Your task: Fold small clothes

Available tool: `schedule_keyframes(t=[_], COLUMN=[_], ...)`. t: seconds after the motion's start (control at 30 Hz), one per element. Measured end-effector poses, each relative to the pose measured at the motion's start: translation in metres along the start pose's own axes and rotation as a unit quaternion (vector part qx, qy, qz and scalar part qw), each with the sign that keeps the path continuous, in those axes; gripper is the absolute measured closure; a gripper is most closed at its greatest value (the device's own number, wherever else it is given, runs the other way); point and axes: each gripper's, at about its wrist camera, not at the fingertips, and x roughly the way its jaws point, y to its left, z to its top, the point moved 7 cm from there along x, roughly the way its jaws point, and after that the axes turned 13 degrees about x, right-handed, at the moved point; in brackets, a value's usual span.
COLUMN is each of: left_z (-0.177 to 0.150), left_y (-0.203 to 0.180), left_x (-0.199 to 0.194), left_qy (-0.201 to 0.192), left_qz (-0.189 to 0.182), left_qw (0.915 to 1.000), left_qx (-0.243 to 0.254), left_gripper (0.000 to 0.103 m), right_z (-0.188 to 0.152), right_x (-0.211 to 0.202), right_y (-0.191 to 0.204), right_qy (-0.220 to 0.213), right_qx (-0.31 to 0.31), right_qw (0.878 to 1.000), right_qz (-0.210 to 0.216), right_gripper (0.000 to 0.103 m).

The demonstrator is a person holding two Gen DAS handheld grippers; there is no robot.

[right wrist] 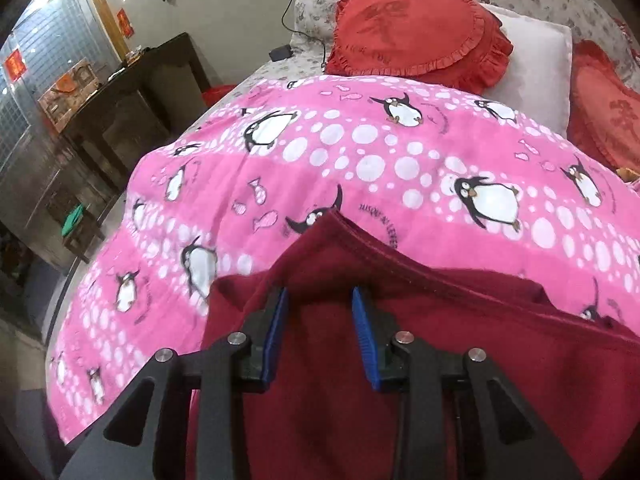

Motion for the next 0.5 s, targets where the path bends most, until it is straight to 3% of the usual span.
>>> schedule_keyframes(t=[0.1,0.23,0.33,0.4,0.5], left_z=[-0.001,-0.002,-0.003,-0.004,-0.005], left_y=[0.004,0.006,0.011,0.016,0.023], left_x=[0.000,-0.004,-0.011,-0.015,-0.019], left_qy=[0.001,-0.005,-0.011,-0.014,-0.015], left_qz=[0.000,-0.006,-0.001,-0.001,-0.001], left_qw=[1.0000,1.0000,0.9999,0.9998,0.9998], left_qx=[0.008,0.002,-0.006,-0.012,-0.014], left_gripper=[0.003,0.003,0.003,0.003,0.003], right_z=[-0.001,-0.007,-0.015,-0.021,-0.031], right_x=[-0.006,-0.026,-0.035,-0.032,-0.008], right_y=[0.000,0.007,0.024,0.036,0.038], right_qy=[0.009,0.026,0.029,0.039,0.068], right_qx=[0.010,0.038,0.024,0.005,-0.011], right_qw=[1.000,0.997,0.997,0.998,0.998], right_qz=[0.006,0.055,0.071,0.057,-0.009], right_gripper=[0.092,0.091,0.091,0.091,0.092])
